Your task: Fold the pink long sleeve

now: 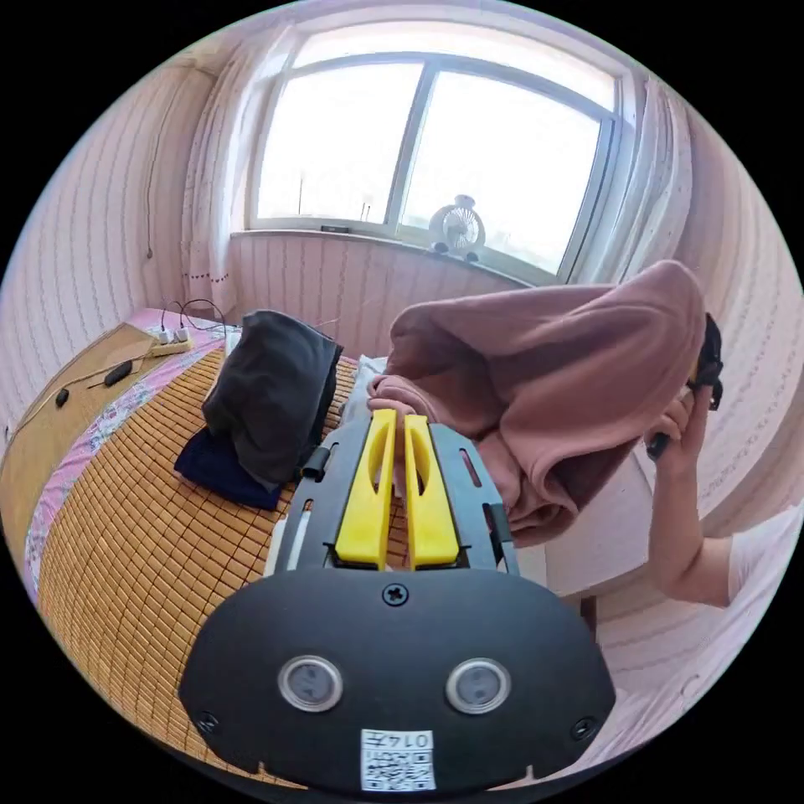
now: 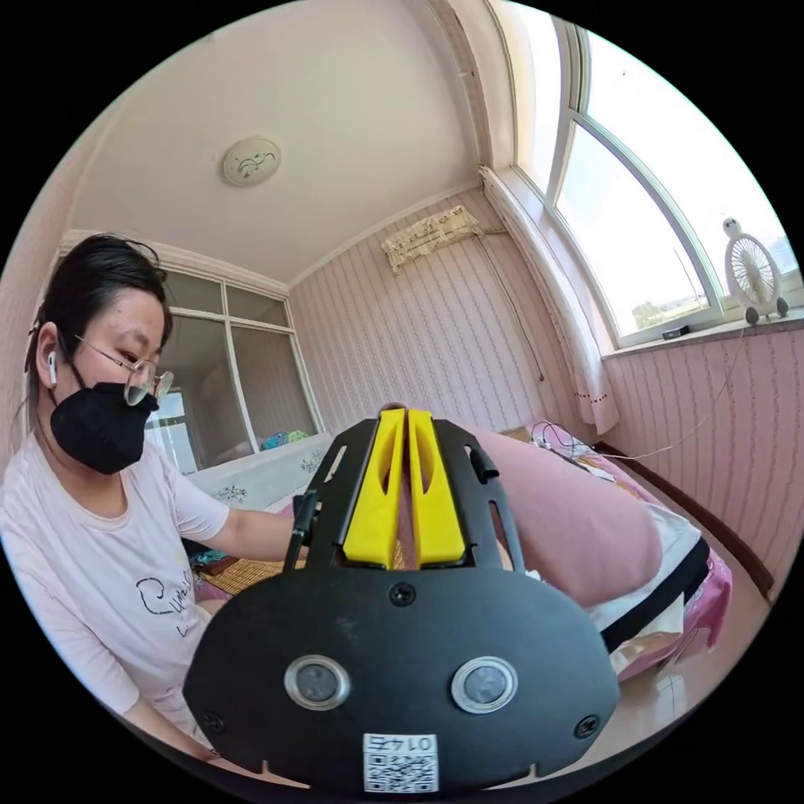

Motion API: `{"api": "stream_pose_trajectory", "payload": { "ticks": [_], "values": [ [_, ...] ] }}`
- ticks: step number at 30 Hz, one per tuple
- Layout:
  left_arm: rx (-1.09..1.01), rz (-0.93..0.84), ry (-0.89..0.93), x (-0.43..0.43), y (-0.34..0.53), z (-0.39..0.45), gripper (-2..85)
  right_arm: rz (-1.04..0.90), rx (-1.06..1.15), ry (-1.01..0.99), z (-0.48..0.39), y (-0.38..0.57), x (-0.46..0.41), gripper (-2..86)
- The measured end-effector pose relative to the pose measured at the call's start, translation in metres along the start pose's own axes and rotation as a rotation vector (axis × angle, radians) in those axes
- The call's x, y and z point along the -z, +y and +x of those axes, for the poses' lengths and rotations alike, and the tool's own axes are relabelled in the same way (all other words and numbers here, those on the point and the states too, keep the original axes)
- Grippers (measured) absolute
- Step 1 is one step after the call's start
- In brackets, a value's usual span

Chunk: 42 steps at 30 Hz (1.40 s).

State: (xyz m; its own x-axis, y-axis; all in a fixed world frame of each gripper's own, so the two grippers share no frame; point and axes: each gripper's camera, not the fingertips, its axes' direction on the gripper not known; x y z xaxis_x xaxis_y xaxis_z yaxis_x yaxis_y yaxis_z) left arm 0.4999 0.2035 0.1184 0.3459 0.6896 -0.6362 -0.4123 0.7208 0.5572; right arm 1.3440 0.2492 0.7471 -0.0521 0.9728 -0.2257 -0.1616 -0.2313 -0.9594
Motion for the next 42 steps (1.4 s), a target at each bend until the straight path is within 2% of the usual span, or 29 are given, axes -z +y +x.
{"api": "stream_pose_trajectory", "payload": {
  "ticks": [5,8,10,12,15,18,22,26,30,31,35,38,40,42],
  "values": [
    [0.186,0.133,0.032,0.195,0.139,-0.005,-0.9,-0.080,-0.044,-0.166,-0.045,0.044,0.004,0.0],
    [0.309,0.050,-0.144,0.275,0.232,0.010,-0.9,-0.207,-0.280,-0.166,-0.042,0.108,-0.008,-0.1],
    [0.387,-0.030,-0.230,0.305,0.278,0.020,-0.9,-0.120,-0.552,-0.303,-0.032,0.158,-0.008,-0.2],
    [0.454,0.044,-0.227,0.343,0.325,0.035,-0.9,-0.112,-0.628,-0.291,-0.032,0.173,-0.010,-0.3],
    [0.555,0.087,-0.252,0.376,0.361,0.037,-0.9,-0.237,-0.533,-0.236,-0.043,0.153,-0.031,-0.3],
    [0.563,0.185,-0.225,0.412,0.376,0.039,-0.9,-0.288,-0.419,-0.232,-0.060,0.123,-0.058,-0.3],
    [0.500,0.278,-0.271,0.461,0.382,0.047,-1.0,-0.266,-0.355,-0.276,-0.074,0.091,-0.095,-0.3],
    [0.477,0.484,-0.327,0.540,0.399,0.059,-1.0,-0.246,-0.286,-0.258,-0.087,0.072,-0.112,-0.3],
    [0.465,0.714,-0.370,0.619,0.433,0.075,-1.0,-0.188,-0.361,-0.291,-0.080,0.077,-0.120,-0.3],
    [0.468,0.727,-0.383,0.628,0.437,0.077,-1.0,-0.196,-0.369,-0.301,-0.080,0.080,-0.127,-0.3],
    [0.482,0.664,-0.496,0.661,0.444,0.078,-1.0,-0.280,-0.328,-0.289,-0.091,0.081,-0.166,-0.3],
    [0.578,0.600,-0.487,0.660,0.448,0.050,-1.0,-0.418,-0.302,-0.162,-0.090,0.077,-0.223,-0.4],
    [0.671,0.504,-0.494,0.648,0.451,0.019,-1.0,-0.668,-0.204,0.046,-0.083,0.082,-0.305,-0.4],
    [0.796,0.371,-0.505,0.633,0.446,-0.029,-1.0,-0.786,-0.237,-0.004,-0.073,0.086,-0.371,-0.4]
  ]
}}
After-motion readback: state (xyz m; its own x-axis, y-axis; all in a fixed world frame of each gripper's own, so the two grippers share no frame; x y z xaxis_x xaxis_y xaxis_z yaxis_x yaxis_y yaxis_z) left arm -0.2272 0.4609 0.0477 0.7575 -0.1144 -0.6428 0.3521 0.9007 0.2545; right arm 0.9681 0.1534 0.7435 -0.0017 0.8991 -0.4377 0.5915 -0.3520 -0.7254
